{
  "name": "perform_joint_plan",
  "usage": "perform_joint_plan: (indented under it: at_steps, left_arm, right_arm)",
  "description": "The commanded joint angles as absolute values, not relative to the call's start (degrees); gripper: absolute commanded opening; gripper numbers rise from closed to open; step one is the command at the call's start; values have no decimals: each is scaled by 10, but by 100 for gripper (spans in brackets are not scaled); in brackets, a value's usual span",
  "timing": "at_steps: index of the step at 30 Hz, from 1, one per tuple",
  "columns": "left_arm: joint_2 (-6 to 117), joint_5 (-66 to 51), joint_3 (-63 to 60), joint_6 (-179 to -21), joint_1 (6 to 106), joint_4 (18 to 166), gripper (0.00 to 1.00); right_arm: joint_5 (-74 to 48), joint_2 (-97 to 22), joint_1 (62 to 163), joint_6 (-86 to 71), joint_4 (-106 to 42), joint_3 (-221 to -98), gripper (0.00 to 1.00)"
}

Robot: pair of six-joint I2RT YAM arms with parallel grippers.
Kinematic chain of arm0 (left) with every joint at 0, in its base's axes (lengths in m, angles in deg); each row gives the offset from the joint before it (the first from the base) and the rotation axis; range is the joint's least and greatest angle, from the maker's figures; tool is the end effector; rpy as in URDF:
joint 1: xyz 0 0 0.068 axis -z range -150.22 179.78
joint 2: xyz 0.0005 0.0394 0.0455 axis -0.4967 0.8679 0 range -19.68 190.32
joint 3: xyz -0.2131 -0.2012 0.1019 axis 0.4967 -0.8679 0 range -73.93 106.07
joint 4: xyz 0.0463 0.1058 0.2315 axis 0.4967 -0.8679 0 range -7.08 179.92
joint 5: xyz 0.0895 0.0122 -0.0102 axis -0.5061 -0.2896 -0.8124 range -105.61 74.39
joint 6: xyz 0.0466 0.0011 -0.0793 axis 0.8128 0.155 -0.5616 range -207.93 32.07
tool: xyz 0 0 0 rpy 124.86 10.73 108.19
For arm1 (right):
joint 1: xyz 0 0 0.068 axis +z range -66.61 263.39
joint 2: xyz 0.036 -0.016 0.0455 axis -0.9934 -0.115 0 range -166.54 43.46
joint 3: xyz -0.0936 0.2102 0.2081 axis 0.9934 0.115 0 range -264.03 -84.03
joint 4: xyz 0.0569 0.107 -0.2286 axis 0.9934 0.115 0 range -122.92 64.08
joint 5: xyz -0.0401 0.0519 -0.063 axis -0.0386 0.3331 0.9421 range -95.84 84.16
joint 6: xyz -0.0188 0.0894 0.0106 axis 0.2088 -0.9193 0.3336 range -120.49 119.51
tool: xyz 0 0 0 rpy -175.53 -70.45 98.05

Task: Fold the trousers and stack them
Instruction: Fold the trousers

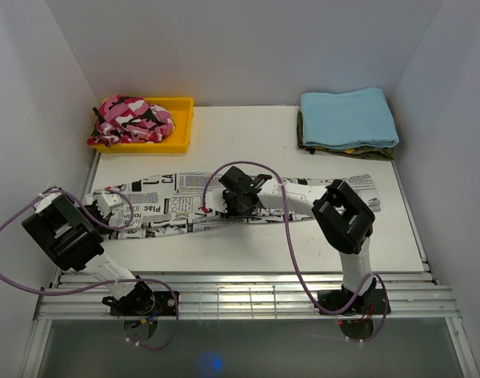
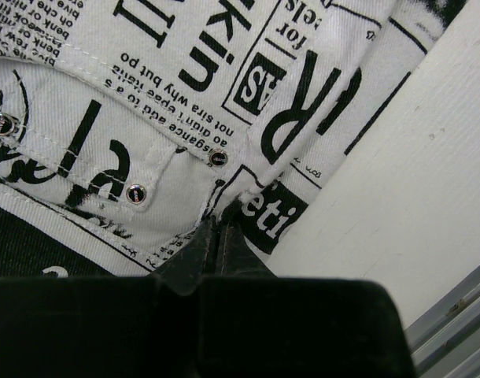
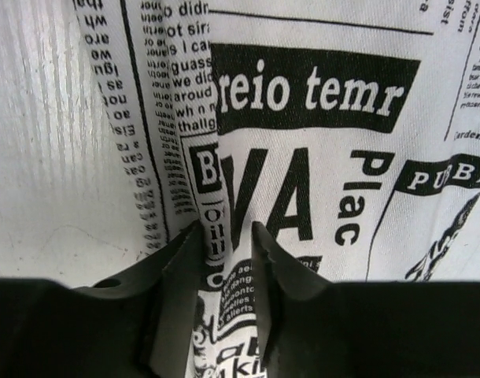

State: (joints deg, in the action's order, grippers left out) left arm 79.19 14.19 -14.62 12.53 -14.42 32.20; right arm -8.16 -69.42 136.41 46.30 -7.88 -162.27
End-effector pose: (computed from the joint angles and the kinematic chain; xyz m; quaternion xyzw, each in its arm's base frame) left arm 0.2243 0.1611 0.1601 0.4403 0.8582 -0.1363 0.2259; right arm 0.2680 0.3615 0.1688 -0.7416 0.6175 0.0338 0.2600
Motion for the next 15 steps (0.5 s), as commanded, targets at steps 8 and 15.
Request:
perform_joint_plan:
  at_steps: [8,15]
  left_arm:
    - [836,97,-180,140,-141,385,0]
    - [840,95,-174,139,-141,385,0]
  right_arm:
    - [-91,-669,1362,484,-41,-1627,14]
    - [-87,-653,1360,489,-22,-1644,8]
